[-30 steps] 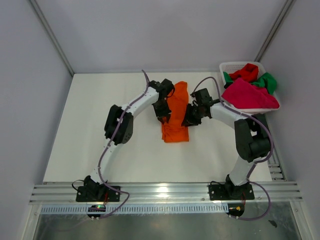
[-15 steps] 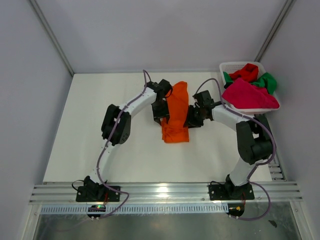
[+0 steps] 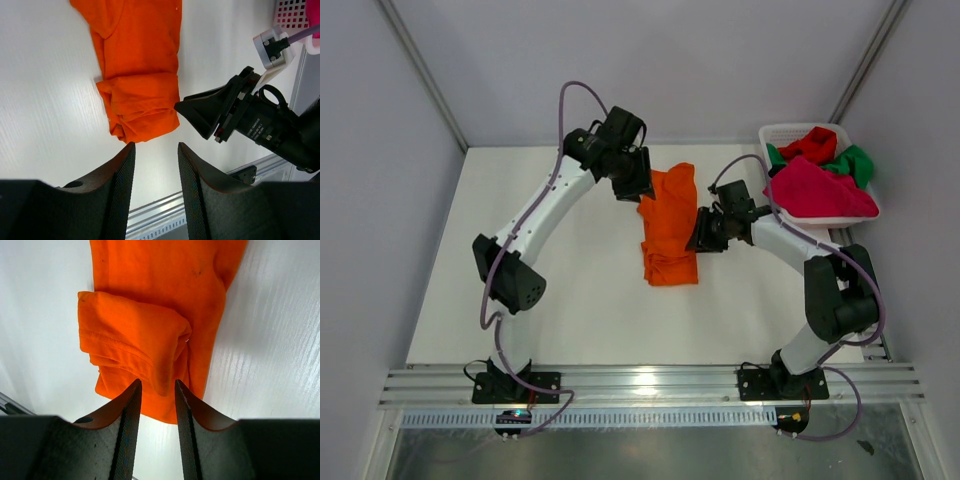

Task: Fold and stack the t-shirts
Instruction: Fold the folded rectangular tshirt in 1/3 of the way

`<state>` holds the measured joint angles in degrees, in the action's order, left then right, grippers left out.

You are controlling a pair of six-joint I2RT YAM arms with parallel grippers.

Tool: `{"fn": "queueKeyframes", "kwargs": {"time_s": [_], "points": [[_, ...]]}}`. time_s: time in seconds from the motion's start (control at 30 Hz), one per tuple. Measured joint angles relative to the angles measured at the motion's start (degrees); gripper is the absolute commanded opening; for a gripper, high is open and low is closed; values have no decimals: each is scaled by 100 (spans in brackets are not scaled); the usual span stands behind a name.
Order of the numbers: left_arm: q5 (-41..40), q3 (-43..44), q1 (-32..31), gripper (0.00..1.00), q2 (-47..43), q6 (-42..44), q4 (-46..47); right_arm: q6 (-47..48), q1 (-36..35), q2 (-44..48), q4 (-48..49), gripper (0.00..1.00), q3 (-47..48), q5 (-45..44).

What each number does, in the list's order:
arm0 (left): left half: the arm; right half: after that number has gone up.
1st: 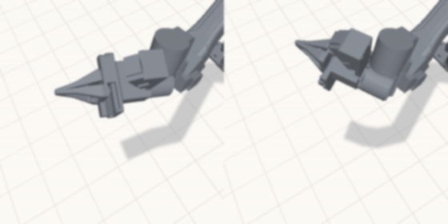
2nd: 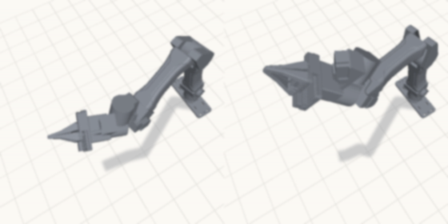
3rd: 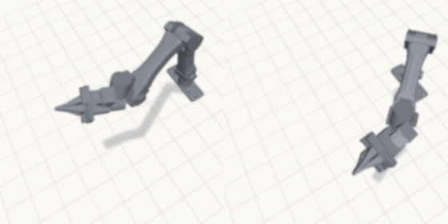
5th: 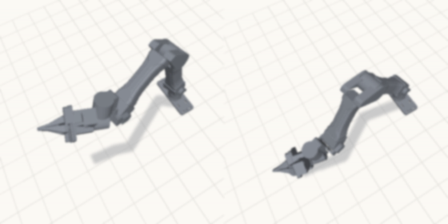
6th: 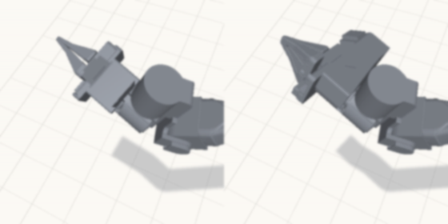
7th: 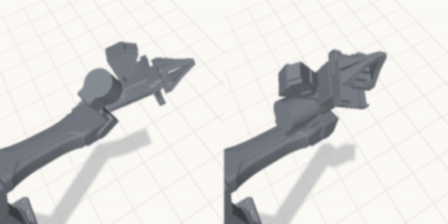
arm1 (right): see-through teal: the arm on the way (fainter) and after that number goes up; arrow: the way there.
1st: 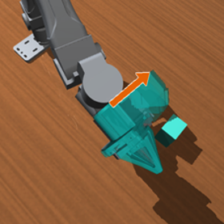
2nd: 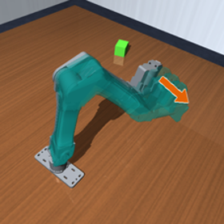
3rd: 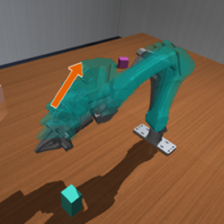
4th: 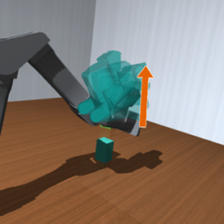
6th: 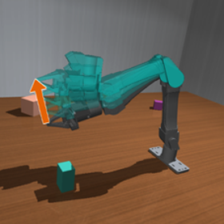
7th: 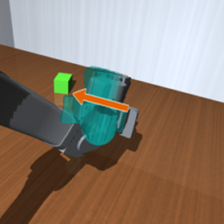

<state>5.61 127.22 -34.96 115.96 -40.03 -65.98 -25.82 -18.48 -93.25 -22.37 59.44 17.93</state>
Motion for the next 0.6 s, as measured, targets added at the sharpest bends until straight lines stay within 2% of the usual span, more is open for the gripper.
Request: {"fn": "queueKeyframes", "kwargs": {"time_s": [0.27,0.47,0.6], "points": [[-216,7,0,43,-144,74,-254,33,-85,195,101,37,-295,232],[-369,7,0,43,-385,155,-297,66,-542,962,83,38,-852,354],[-367,7,0,43,-481,153,-317,57,-789,1045,203,38,-922,385]]}}
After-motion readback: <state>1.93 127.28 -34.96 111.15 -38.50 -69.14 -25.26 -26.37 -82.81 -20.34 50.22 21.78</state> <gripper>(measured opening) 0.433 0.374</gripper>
